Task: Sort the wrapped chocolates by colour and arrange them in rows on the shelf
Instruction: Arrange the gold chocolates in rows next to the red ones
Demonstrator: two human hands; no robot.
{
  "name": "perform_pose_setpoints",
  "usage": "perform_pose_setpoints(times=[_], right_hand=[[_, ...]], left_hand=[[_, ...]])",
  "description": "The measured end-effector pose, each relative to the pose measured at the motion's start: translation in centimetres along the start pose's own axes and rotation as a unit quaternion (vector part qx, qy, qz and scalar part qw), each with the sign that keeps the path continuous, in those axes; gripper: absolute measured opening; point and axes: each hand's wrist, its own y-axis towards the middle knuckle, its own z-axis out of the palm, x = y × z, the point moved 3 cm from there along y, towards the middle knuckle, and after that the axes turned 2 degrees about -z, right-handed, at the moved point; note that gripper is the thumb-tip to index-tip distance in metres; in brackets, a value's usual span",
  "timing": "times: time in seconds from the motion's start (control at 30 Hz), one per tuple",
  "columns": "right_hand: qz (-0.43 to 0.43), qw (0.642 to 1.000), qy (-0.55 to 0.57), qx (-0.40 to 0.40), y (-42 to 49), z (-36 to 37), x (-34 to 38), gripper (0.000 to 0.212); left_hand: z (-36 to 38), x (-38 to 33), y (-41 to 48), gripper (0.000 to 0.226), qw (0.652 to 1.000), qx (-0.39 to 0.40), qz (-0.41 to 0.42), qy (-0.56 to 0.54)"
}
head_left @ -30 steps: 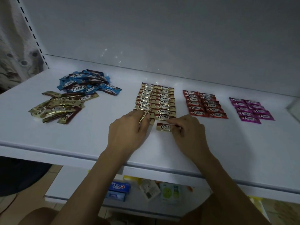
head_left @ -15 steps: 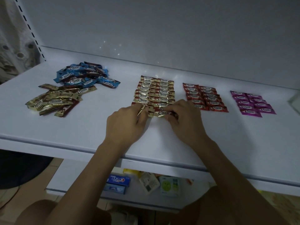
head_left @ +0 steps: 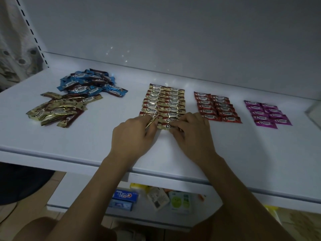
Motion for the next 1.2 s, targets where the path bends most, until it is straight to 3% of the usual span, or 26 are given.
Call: perform_pose_setpoints(times=[0.27,0.63,0.73,0.83,0.9,0.97,1.03,1.1,1.2], right_hand=[[0.018,0.999,0.031,-0.001,0.0,0.2,-0.4,0.022],[-0.014,1.000,0.003,-0.013,0.3,0.5,-0.2,0.035],[-0.021,0.998,0.062,-0.024,0.1,-0.1,0.0,0.045],[-0.077,0.982,0.165,-0.044,-0.1,-0.5,0.6,0.033],[-0.077,0.969,0.226,-0.063,0.0,-0.7,0.6,0.023],[-0.022,0.959,0.275,-0.068,0.0,-0.9,0.4,0.025],[0.043,0.940,0.334,-0.057,-0.1,-1.1,-0.1,0.031],[0.089,0.915,0.391,-0.042,-0.3,-1.0,-0.4,0.030],[0.117,0.896,0.428,-0.033,-0.3,-1.0,-0.5,0.025]], left_hand=[[0.7,0.2,-0.1,0.059,0.999,0.004,0.041,0.001],[0.4,-0.1,-0.2,0.053,0.995,-0.012,0.094,0.014],[0.0,-0.2,-0.4,0.044,0.990,-0.046,0.130,-0.006],[-0.1,-0.5,-0.6,0.044,0.983,-0.034,0.174,-0.053],[-0.3,-0.7,-0.6,0.050,0.984,-0.001,0.146,-0.104],[-0.7,-0.5,-0.6,0.057,0.982,0.028,0.075,-0.172],[-1.0,-0.2,-0.6,0.042,0.959,0.037,0.013,-0.280],[-1.3,-0.1,-0.6,0.047,0.927,0.033,-0.034,-0.373],[-1.6,0.0,-0.5,0.052,0.902,0.047,-0.075,-0.423]])
